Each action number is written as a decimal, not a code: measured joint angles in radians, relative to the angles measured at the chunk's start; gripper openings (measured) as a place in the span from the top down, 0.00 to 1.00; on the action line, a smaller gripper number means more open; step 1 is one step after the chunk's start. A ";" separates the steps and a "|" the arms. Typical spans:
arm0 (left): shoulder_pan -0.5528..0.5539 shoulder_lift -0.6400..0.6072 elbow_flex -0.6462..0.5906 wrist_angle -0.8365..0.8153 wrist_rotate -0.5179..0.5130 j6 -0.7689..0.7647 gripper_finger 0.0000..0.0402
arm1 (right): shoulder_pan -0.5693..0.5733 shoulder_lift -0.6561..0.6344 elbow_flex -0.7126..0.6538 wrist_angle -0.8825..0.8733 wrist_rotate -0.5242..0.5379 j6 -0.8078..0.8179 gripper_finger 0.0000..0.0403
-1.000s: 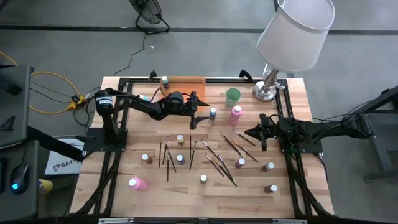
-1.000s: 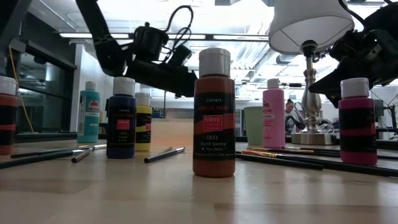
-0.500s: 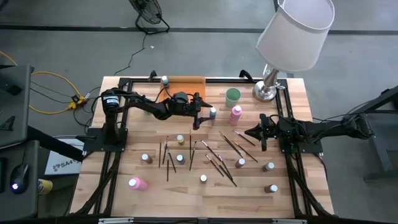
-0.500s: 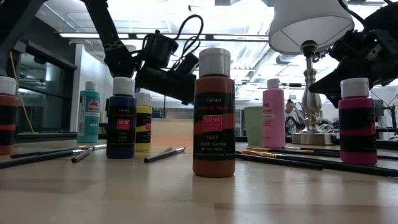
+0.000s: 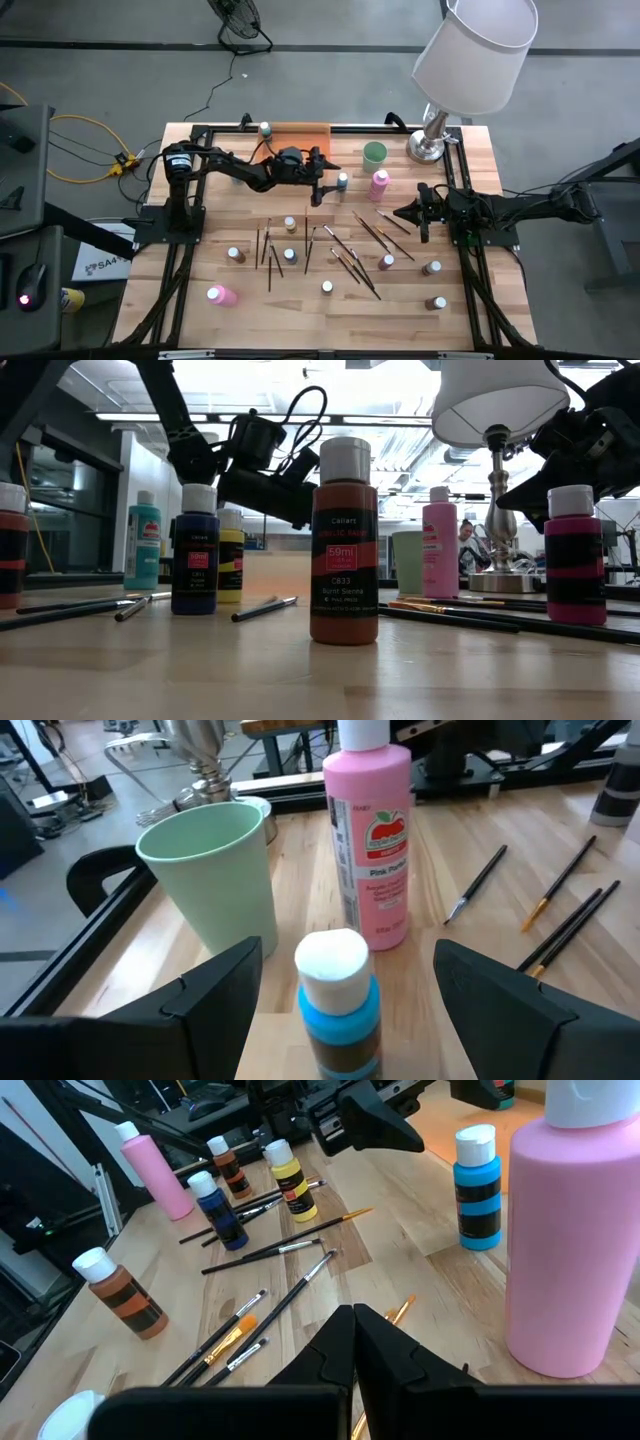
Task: Pick & Place Paint Supplies
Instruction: Put the small light blue paint bottle into the orange bin
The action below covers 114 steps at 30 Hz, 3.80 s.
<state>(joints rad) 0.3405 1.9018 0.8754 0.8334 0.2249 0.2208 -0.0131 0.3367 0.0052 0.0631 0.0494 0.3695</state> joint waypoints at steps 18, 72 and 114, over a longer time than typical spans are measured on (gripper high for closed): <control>0.000 0.001 0.043 -0.100 -0.011 0.001 0.28 | 0.000 0.000 0.000 0.000 0.000 0.000 0.99; -0.041 -0.093 0.160 -0.333 -0.195 -0.034 0.72 | 0.000 0.000 0.000 0.000 0.000 0.000 0.99; 0.258 -0.380 -0.314 -0.265 -0.822 -0.545 0.72 | 0.000 0.000 0.000 0.000 0.000 0.000 0.99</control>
<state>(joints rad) 0.5986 1.5219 0.5613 0.5682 -0.5976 -0.3244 -0.0128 0.3367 0.0052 0.0631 0.0494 0.3695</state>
